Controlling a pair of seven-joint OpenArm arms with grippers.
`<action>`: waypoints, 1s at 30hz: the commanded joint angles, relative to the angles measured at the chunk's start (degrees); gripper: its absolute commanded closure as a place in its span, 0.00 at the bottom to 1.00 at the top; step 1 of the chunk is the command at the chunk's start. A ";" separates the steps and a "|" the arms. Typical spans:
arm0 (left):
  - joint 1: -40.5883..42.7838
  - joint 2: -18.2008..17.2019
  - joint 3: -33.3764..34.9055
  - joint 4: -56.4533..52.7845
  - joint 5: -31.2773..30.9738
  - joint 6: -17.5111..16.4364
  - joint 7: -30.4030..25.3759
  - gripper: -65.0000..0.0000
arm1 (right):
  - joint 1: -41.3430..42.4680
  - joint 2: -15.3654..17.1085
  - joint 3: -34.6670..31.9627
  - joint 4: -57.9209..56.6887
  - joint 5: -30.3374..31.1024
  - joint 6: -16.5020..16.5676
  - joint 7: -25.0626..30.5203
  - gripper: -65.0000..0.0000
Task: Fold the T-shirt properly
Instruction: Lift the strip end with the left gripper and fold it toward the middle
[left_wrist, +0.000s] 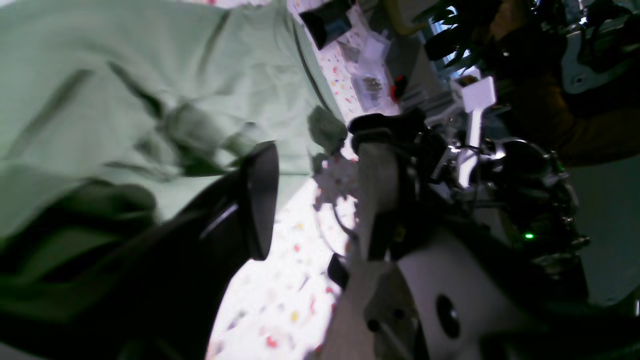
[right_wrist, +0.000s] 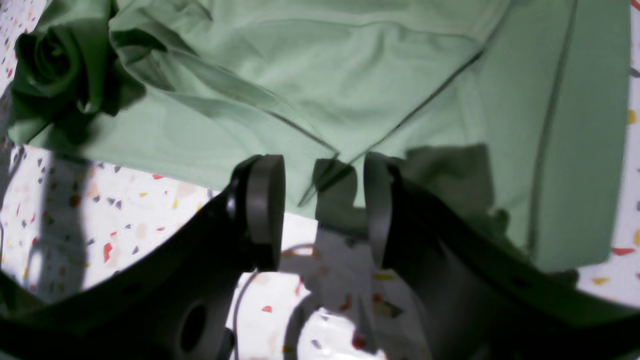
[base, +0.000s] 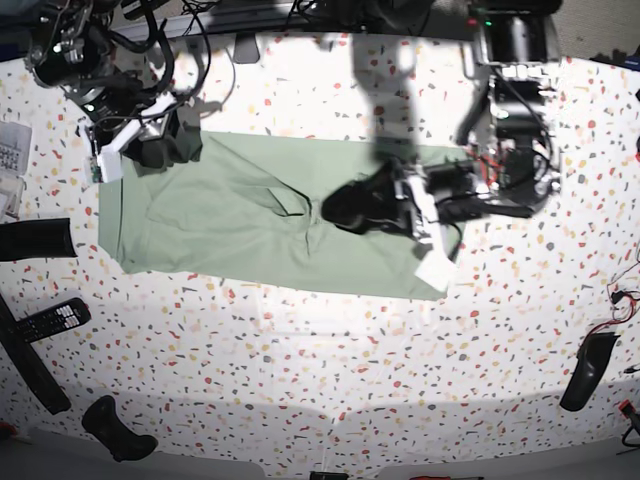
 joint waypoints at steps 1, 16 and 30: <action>-1.99 -0.98 -0.04 1.42 -1.73 -0.42 -0.84 0.63 | 0.13 0.66 0.22 1.14 1.25 0.52 1.09 0.61; -0.85 -7.17 0.17 1.42 19.52 6.64 -17.97 0.54 | 0.11 0.63 0.22 1.16 1.27 0.52 0.57 0.61; -0.74 1.27 0.17 1.42 38.86 22.97 -18.56 0.54 | 0.13 0.63 0.22 1.16 1.27 0.52 0.33 0.61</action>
